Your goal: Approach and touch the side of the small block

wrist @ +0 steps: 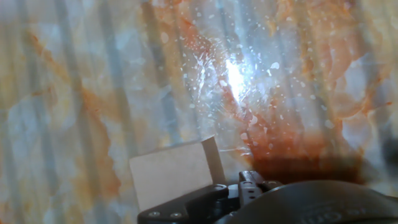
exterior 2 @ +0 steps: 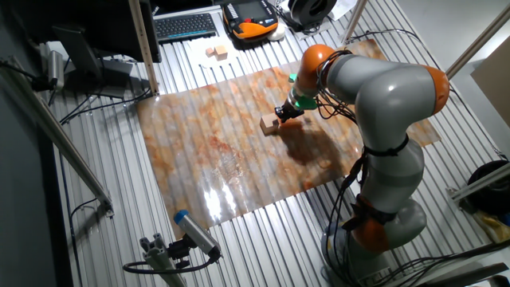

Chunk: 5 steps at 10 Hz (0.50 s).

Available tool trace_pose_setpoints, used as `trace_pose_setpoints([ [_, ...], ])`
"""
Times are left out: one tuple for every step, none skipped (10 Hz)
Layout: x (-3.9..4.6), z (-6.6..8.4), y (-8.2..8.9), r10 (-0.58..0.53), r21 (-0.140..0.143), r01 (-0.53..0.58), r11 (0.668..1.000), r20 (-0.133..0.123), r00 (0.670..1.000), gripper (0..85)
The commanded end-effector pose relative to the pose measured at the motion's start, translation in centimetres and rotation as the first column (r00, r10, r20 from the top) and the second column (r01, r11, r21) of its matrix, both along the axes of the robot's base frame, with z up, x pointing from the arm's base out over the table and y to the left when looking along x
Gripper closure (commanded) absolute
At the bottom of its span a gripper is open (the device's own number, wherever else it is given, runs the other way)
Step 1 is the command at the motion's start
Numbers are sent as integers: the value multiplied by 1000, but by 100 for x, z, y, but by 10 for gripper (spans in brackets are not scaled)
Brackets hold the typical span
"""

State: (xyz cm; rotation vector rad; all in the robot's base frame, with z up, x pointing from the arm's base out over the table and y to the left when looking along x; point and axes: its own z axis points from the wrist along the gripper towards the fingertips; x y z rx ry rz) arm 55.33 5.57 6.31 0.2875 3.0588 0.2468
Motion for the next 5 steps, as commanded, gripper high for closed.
trace_pose_setpoints([
  [2, -5, 2, -2, 3, 2, 1000, -1, 1000, 850],
  [7, -13, 5, -4, 7, 4, 1000, -2, 1000, 850],
  [12, -20, 9, -12, 20, 12, 1000, -1, 1000, 850],
  [18, -25, 15, -19, 29, 19, 999, -1, 1000, 850],
  [26, -29, 22, -23, 34, 23, 999, 0, 1000, 850],
])
